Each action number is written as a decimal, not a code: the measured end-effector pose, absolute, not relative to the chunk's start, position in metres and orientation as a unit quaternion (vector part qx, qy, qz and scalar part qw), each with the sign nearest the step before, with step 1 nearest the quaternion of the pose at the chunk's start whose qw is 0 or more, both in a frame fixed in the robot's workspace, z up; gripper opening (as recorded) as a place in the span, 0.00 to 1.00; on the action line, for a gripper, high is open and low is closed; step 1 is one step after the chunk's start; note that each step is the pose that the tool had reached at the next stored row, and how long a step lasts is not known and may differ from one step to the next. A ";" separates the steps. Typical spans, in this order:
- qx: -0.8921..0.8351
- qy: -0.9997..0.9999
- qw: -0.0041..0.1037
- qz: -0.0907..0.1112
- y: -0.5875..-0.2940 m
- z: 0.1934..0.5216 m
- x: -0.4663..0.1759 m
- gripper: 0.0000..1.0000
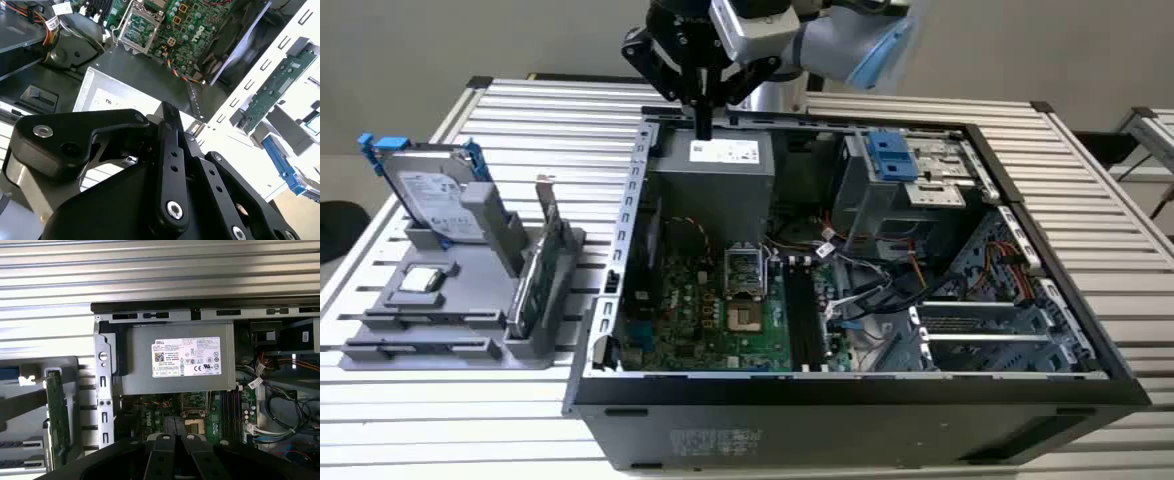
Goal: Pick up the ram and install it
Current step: 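Reach for the ram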
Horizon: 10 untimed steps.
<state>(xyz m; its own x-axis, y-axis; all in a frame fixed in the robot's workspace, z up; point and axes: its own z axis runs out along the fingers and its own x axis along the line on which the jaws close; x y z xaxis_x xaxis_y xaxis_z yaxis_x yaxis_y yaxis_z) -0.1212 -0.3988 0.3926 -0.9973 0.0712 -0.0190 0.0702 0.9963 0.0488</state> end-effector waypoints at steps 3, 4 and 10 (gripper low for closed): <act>0.035 0.999 0.010 0.024 -0.399 0.393 -0.121 0.00; 0.035 0.999 0.010 0.024 -0.399 0.393 -0.121 0.00; 0.035 0.999 0.010 0.024 -0.399 0.393 -0.121 0.00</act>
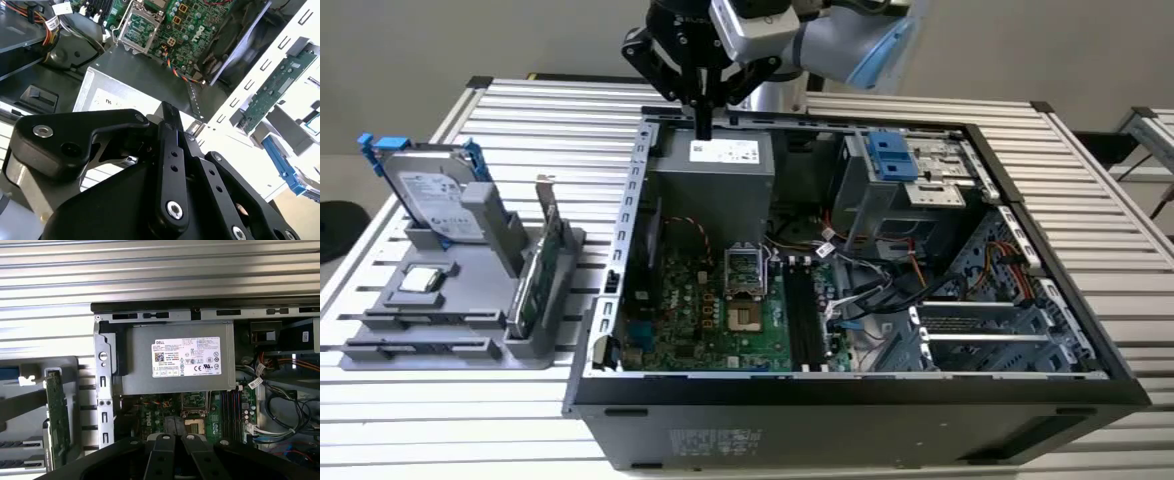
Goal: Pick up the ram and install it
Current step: 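Reach for the ram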
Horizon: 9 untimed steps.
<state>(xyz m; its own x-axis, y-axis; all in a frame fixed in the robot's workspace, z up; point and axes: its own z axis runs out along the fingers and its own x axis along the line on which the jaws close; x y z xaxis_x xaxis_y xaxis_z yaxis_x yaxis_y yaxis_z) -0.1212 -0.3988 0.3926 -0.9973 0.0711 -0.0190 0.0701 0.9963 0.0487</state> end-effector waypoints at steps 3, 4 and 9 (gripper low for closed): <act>0.035 0.999 0.010 0.024 -0.399 0.393 -0.121 0.00; 0.035 0.999 0.010 0.024 -0.399 0.393 -0.121 0.00; 0.035 0.999 0.010 0.024 -0.399 0.393 -0.121 0.00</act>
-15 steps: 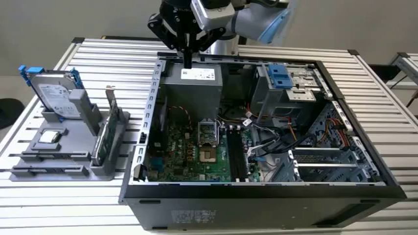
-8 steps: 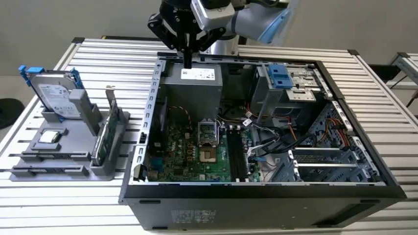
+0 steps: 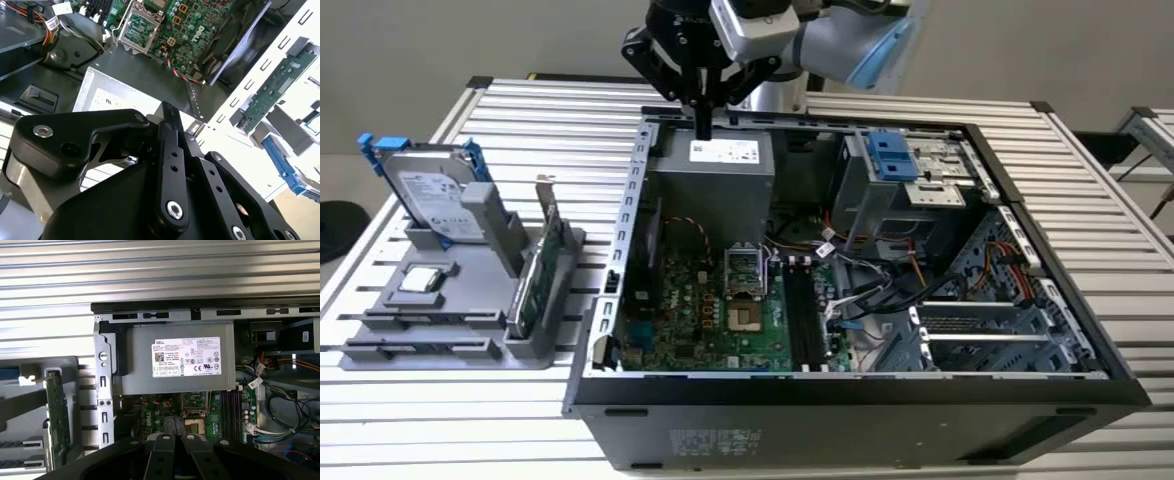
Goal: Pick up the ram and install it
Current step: 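Reach for the ram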
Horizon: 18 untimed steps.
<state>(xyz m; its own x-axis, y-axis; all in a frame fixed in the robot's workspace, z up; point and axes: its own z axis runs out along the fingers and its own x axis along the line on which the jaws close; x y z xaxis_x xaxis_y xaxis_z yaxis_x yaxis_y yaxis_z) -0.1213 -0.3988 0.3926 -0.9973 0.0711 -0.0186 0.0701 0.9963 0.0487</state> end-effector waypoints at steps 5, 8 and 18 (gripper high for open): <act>0.035 0.999 0.010 0.024 -0.399 0.393 -0.124 0.00; 0.035 0.999 0.010 0.024 -0.399 0.393 -0.128 0.00; 0.035 0.999 0.010 0.024 -0.399 0.393 -0.138 0.00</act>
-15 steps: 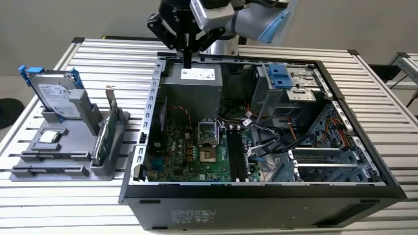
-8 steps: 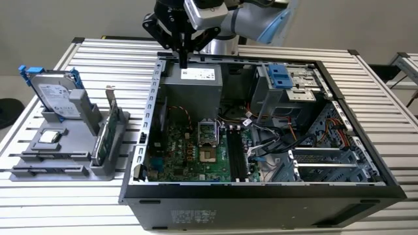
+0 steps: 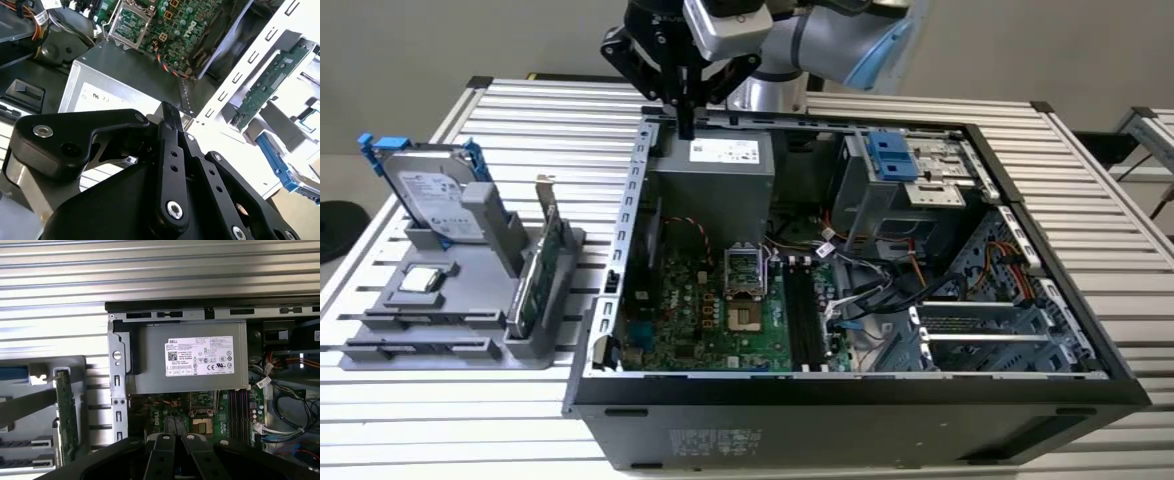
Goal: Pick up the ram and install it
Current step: 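Reach for the ram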
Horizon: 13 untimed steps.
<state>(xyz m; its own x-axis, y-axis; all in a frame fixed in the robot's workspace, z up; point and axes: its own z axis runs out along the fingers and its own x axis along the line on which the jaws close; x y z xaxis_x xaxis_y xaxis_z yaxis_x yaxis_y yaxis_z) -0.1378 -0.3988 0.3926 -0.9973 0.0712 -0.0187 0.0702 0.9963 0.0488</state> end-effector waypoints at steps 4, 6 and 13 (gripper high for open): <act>0.035 0.999 0.010 0.024 -0.399 0.393 -0.143 0.00; 0.035 0.999 0.010 0.024 -0.399 0.393 -0.145 0.00; 0.035 0.999 0.010 0.024 -0.399 0.393 -0.151 0.00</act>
<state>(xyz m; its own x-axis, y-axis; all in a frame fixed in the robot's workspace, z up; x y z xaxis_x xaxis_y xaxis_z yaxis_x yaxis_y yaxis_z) -0.1514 -0.3988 0.3926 -0.9973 0.0713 -0.0187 0.0703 0.9963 0.0487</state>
